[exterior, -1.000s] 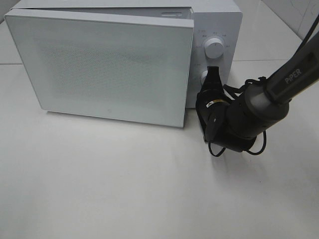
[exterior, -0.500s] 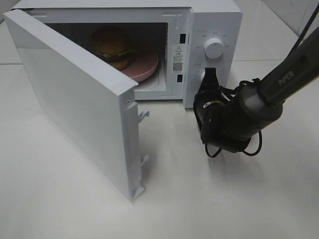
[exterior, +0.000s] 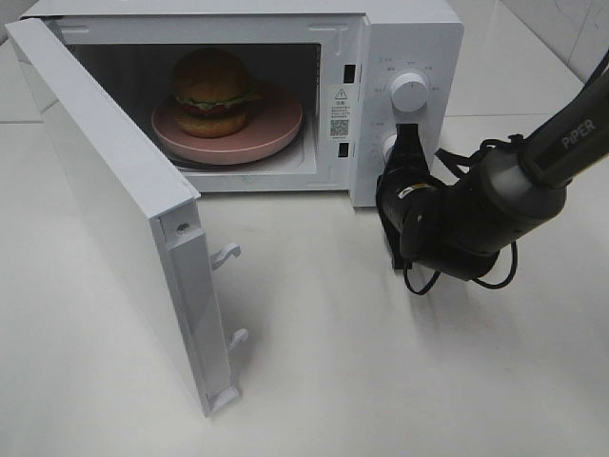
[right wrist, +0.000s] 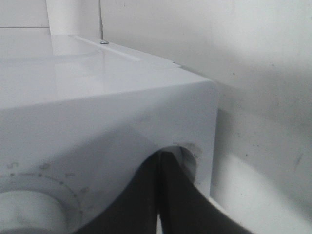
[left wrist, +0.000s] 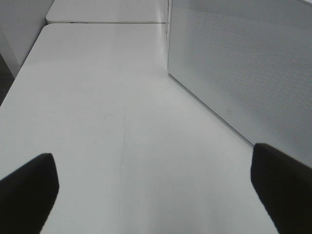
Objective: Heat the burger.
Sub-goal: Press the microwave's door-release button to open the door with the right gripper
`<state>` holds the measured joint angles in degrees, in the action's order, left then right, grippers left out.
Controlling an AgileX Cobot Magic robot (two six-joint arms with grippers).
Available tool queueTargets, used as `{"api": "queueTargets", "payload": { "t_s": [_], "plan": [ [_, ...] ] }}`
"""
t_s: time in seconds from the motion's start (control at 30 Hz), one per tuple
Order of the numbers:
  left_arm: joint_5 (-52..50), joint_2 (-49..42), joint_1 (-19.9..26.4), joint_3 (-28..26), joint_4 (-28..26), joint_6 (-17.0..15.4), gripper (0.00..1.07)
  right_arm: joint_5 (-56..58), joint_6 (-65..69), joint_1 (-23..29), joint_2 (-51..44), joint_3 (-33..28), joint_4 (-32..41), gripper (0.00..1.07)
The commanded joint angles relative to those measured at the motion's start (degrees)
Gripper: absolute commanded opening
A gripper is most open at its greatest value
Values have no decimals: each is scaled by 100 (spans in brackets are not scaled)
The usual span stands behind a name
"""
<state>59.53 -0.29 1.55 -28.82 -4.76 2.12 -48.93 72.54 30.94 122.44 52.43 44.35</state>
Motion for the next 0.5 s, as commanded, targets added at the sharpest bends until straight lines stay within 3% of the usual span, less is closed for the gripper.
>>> {"api": "queueTargets", "payload": {
  "t_s": [0.03,0.5],
  "plan": [
    [-6,-103,-34,23,11,0,100,-286,-69,-57,-223,-6,-344,0],
    [-6,-103,-34,23,11,0,100,1197,-693,-57,-871,-567,-395,0]
  ]
}}
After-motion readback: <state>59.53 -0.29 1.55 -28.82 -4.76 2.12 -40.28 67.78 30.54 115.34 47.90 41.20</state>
